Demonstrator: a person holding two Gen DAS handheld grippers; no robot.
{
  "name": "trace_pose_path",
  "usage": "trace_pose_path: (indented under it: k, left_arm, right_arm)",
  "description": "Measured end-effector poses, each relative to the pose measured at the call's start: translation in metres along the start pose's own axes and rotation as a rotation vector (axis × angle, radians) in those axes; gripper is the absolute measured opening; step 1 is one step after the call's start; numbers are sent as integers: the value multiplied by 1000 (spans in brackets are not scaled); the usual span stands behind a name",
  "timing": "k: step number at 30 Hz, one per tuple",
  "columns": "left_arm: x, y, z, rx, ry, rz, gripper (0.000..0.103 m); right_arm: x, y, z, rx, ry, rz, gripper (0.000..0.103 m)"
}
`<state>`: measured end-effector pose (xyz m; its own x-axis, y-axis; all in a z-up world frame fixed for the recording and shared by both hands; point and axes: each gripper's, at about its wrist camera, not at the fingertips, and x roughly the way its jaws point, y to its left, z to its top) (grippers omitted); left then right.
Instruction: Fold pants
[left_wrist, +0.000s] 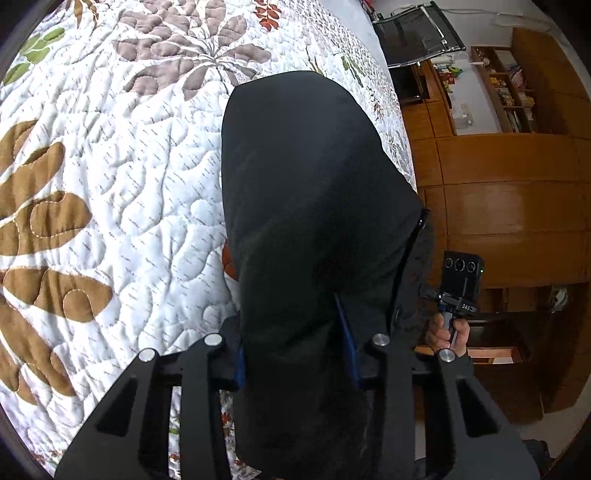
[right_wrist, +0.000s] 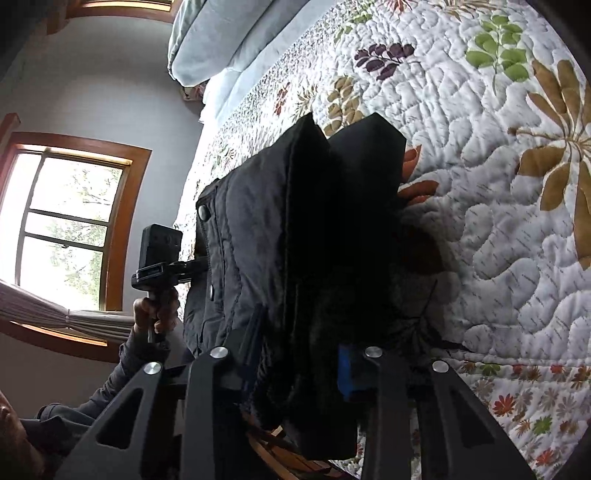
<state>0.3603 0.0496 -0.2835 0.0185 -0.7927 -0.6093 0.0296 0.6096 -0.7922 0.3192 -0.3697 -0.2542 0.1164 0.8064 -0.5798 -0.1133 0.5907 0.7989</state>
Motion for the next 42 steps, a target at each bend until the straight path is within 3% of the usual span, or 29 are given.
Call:
trace_pose_path:
  k: [12, 18, 34, 42]
  left_arm:
    - [-17, -7, 3, 4, -20, 10, 31]
    - [-47, 0, 13, -2, -60, 42, 30]
    - [-145, 63, 80, -73, -172, 166, 30]
    - [-157, 94, 93, -78, -176, 123, 30]
  right_arm:
    - [10, 15, 8, -17, 0, 10, 30]
    - [34, 27, 26, -49, 20, 29, 30]
    - [140, 69, 120, -118, 98, 57, 30]
    - [149, 62, 136, -121, 123, 48, 30]
